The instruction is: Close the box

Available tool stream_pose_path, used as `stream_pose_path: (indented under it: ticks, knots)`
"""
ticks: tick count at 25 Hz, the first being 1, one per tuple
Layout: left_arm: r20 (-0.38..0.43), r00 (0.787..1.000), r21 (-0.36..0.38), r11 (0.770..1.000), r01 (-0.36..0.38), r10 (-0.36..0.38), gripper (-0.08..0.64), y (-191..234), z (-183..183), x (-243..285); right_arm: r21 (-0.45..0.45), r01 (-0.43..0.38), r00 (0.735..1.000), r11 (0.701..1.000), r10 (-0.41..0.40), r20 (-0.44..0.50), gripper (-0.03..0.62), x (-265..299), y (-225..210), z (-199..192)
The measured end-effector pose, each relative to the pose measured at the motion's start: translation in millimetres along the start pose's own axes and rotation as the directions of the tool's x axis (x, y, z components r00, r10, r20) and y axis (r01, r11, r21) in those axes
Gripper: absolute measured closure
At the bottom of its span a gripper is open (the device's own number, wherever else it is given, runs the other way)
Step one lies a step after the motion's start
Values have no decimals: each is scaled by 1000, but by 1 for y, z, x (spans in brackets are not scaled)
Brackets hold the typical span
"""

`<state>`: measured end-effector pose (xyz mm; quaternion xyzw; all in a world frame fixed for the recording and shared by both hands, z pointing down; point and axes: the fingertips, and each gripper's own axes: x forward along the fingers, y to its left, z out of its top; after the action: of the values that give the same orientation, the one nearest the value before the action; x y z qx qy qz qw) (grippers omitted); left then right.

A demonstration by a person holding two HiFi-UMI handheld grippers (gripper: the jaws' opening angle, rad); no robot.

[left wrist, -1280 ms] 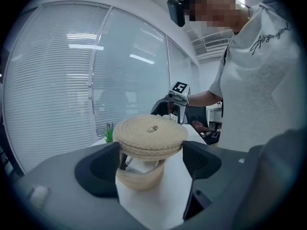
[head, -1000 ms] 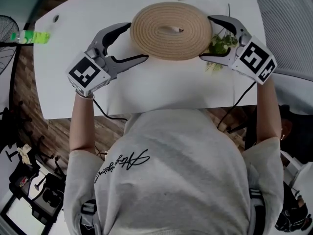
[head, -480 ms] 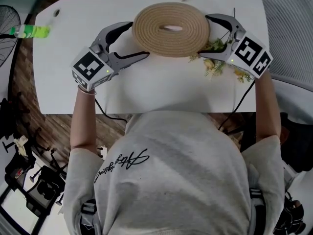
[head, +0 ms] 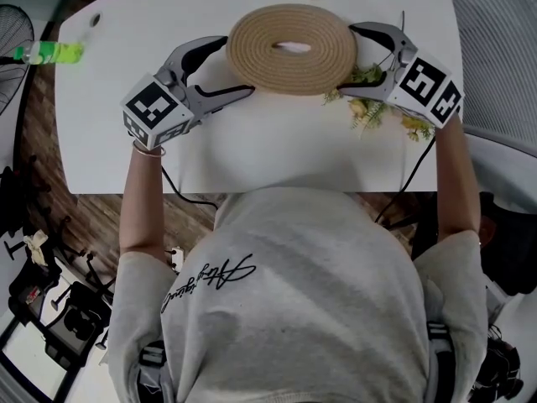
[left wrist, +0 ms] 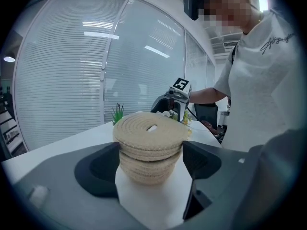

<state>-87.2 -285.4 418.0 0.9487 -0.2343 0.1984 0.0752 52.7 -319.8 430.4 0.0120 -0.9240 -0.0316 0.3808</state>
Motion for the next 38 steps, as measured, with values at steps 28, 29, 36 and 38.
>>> stream_pose_path:
  ticks: [28,29,36,38]
  knots:
    - [267,929,-48,966,-254,258,127,-17,55,-47,237,275,856,932,-350,381,103,-62,22,63]
    - [280,923,-42,964,-263,264,127,-19,61,-50,242,286,842,927,-364,399,106,-66,25,69]
    - [383,883,-20,958,-286,272,147,-39,97,-66,307,329,732,893,-447,514,152,-93,42,106]
    - [418,867,-16,957,-291,271,163,-45,110,-71,324,334,704,885,-462,540,175,-101,48,115]
